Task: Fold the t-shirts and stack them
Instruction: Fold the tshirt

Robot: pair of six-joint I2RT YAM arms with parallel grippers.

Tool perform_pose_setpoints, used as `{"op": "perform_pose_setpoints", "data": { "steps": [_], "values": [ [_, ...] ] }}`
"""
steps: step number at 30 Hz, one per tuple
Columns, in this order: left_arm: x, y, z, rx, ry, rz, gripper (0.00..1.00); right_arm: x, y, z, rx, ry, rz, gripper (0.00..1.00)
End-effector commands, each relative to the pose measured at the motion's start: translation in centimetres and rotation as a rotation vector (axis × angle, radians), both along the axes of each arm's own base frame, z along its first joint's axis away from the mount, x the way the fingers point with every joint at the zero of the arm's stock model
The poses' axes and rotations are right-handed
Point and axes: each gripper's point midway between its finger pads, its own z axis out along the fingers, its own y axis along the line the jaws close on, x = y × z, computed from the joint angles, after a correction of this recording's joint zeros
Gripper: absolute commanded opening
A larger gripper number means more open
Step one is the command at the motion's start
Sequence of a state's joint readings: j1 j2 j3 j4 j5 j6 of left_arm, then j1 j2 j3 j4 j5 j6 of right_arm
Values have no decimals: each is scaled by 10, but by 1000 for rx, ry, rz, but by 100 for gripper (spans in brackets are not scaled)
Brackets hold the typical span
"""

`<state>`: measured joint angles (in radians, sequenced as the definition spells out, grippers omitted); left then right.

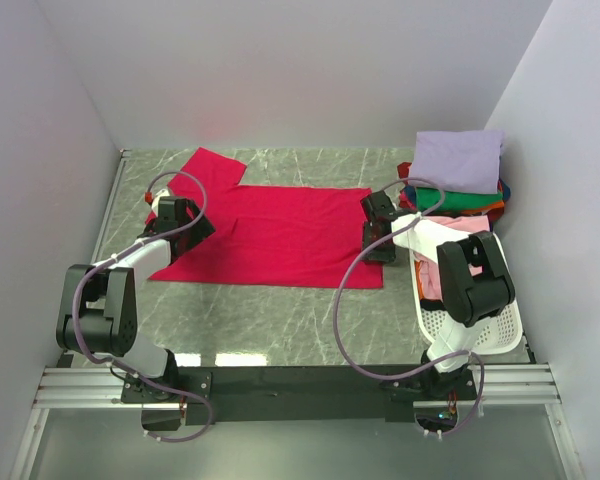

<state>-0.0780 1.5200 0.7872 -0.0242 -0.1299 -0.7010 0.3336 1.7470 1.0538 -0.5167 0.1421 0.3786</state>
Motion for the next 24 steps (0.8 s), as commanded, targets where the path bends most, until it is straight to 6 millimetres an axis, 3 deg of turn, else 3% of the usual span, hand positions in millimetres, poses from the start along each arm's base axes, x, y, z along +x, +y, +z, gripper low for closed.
{"op": "perform_pose_setpoints", "data": {
  "steps": [1, 4, 5, 8, 10, 16, 24],
  "values": [
    [10, 3, 24, 2, -72, 13, 84, -3, -11, -5, -35, 9, -33, 47],
    [10, 2, 24, 1, -73, 12, 84, -4, -12, -6, -33, 13, -33, 36],
    [10, 3, 24, 1, -75, 13, 84, -5, -13, -7, -33, 18, -34, 25],
    [9, 2, 24, 2, -70, 12, 84, -8, -18, -7, -47, 26, -41, 5],
    [9, 2, 25, 1, -73, 12, 84, -11, -22, -5, -60, 28, -48, 0],
    [9, 3, 22, 3, -67, 12, 84, -16, -30, 4, -84, 16, -70, 0],
    [6, 6, 1, 26, -13, 16, 84, -22, -33, 2, -91, 43, -80, 2]
  ]
}}
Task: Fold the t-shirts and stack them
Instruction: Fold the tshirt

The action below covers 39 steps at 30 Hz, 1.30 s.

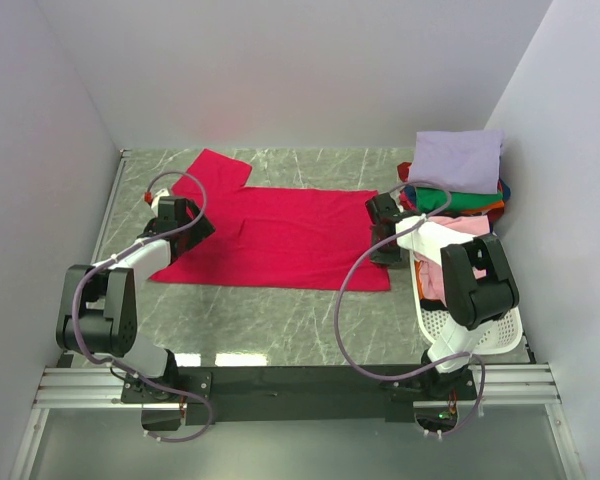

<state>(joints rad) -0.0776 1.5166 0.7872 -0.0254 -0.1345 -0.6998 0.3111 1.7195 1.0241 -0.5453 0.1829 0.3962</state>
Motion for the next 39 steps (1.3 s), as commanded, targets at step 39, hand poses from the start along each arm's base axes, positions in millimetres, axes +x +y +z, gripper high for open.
{"op": "perform_pose_setpoints", "data": {
  "steps": [39],
  "values": [
    [-6, 27, -48, -73, 89, 46, 85, -24, -25, 18, -49, -16, -43, 20]
  ]
}}
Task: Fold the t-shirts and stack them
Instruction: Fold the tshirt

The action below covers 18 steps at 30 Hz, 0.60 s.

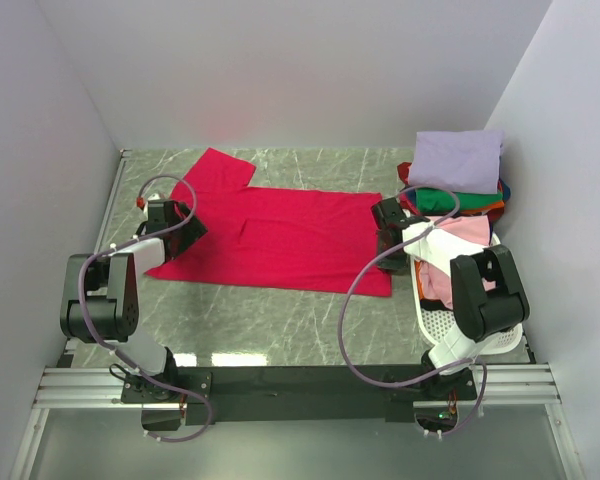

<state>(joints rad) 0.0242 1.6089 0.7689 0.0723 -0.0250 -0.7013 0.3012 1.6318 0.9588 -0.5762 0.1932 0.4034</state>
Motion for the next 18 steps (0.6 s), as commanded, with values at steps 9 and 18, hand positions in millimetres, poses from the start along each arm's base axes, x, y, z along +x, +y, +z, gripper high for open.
{"op": "perform_pose_setpoints", "data": {
  "steps": [9, 18],
  "values": [
    [-14, 8, -22, 6, 68, 28, 85, -9, -19, 8, -63, 4, -32, 31],
    [-7, 7, 26, 26, -53, 48, 85, -5, -5, 44, 11, -82, 10, 51]
  ]
}}
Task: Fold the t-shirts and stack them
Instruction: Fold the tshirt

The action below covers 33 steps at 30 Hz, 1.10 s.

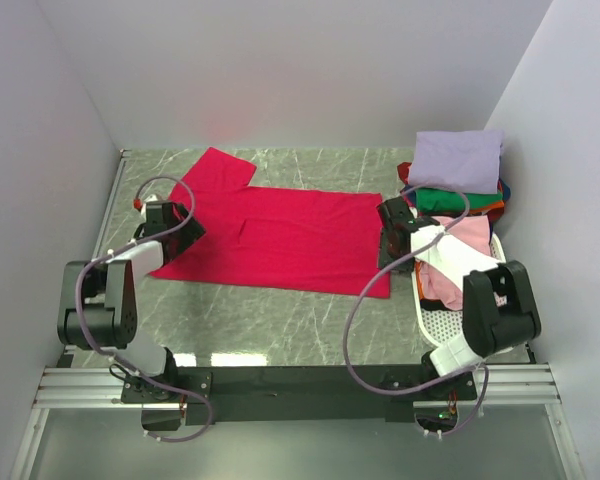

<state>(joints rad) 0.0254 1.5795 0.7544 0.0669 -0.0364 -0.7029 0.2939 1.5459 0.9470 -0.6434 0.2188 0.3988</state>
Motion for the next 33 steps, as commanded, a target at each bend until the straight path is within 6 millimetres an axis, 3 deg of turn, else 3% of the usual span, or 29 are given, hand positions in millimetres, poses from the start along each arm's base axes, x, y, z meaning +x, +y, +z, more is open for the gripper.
{"op": "perform_pose_setpoints", "data": {
  "steps": [1, 5, 9, 10, 12, 13, 15, 16, 17, 18, 21, 26, 33],
  "values": [
    [-3, 5, 31, 25, -67, 44, 85, 10, 15, 35, 78, -95, 44, 51],
    [1, -9, 58, 47, -138, 35, 86, 20, 48, 58, 157, -157, 146, 52],
    [15, -22, 77, 63, -179, 9, 86, 38, 83, 63, 222, -181, 229, 52],
    [19, -27, 71, 65, -160, -4, 86, 50, 94, 63, 233, -191, 247, 52],
    [31, -38, 77, 68, -176, -27, 86, 66, 117, 63, 264, -205, 288, 52],
    [35, -42, 66, 71, -152, -36, 86, 70, 128, 62, 291, -204, 310, 52],
    [47, -52, 68, 52, -163, -61, 86, 80, 159, 71, 349, -229, 368, 52],
    [50, -54, 56, 49, -137, -67, 86, 84, 169, 62, 359, -210, 382, 52],
    [56, -55, 58, 43, -143, -69, 86, 83, 185, 61, 378, -208, 413, 52],
    [59, -56, 54, 43, -137, -70, 86, 90, 200, 69, 410, -231, 437, 52],
    [62, -58, 35, 41, -86, -75, 86, 94, 231, 54, 442, -200, 483, 52],
    [52, -58, 6, 31, -10, -72, 86, 93, 258, 39, 488, -175, 522, 52],
    [26, -57, -27, -25, 87, -60, 86, 77, 269, 8, 494, -110, 542, 52]
  ]
}}
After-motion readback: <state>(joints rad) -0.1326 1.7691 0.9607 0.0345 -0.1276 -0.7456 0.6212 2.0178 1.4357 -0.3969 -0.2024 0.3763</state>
